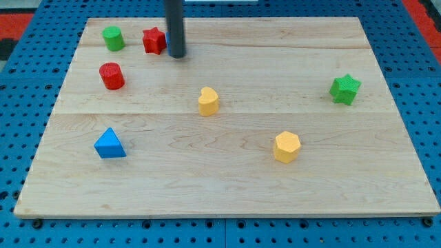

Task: Move the blue cube and green circle towards the top

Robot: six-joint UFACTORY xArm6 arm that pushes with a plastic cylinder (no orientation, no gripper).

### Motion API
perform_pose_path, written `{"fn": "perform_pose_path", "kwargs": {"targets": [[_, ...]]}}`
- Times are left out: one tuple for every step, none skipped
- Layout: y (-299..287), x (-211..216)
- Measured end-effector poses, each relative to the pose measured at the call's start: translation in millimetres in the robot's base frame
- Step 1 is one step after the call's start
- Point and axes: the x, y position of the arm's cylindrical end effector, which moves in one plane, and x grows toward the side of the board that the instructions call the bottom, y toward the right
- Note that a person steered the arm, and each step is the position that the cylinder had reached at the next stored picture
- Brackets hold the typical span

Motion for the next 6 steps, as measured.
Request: {"fn": "perform_pose_path", "kwargs": {"targets": [[-25.9,1.5],[-22.3,-32.2],[-14.5,-7.1],[-22.8,25.8],[-105.2,18.7],[-130.0,-23.4]]}}
